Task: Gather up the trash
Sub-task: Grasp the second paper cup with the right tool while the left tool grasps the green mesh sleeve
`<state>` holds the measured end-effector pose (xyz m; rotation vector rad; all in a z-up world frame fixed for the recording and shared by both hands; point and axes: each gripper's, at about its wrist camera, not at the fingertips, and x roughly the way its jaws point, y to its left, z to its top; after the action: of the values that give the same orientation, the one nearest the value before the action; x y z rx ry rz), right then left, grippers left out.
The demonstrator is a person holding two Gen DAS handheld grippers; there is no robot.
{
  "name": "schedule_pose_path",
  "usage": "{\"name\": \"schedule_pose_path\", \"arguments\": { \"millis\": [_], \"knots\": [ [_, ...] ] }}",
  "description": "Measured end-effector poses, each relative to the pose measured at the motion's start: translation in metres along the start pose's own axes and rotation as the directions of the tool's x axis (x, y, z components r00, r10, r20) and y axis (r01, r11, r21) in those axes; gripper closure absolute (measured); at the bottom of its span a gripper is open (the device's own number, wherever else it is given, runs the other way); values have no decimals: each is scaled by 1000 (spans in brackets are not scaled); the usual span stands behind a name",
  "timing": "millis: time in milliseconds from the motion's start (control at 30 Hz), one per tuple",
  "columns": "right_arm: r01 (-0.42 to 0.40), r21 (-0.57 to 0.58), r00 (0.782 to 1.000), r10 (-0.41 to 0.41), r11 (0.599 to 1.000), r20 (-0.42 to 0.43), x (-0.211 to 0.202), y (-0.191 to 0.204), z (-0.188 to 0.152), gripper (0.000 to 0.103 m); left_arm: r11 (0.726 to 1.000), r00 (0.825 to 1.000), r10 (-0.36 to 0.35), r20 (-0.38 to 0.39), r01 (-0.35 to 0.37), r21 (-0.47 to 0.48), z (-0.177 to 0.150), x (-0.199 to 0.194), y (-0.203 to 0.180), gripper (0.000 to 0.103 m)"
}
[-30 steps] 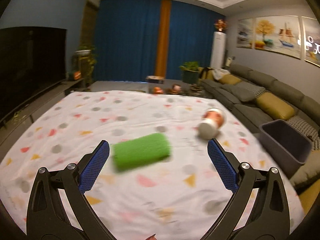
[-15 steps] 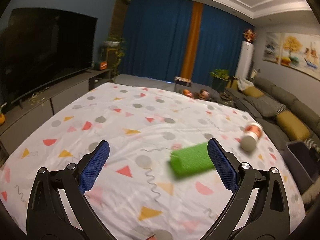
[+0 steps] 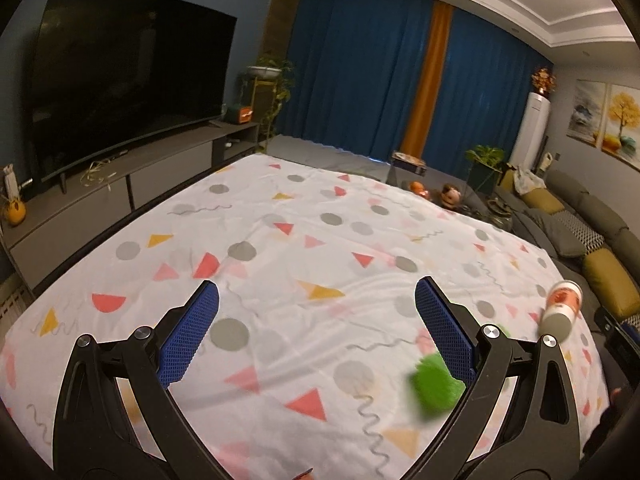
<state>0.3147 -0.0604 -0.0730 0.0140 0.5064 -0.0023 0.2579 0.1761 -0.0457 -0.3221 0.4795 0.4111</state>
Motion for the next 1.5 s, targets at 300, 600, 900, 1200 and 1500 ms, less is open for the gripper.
{"name": "schedule_pose_path", "arguments": {
  "millis": [300,600,900,1200,1500],
  "knots": [
    [20,85,987,-6,996,-162,73,-1,6,22,1000,1000,4,-22,-4,-29,5,22,11,6],
    [-7,115,974,33,993,-225,91,-5,5,43,996,995,-93,-43,93,12,-2,22,-1,6],
    [-16,55,995,21,998,-94,32,-16,2,44,947,955,-271,-122,287,143,-17,15,-44,6],
    [-58,-2,997,58,998,60,-65,-41,-11,43,908,911,-294,-289,361,215,-40,28,-76,15],
    [-88,15,994,87,996,63,-97,-58,-28,43,875,869,-270,-415,402,272,-58,40,-101,87]
  ]
}}
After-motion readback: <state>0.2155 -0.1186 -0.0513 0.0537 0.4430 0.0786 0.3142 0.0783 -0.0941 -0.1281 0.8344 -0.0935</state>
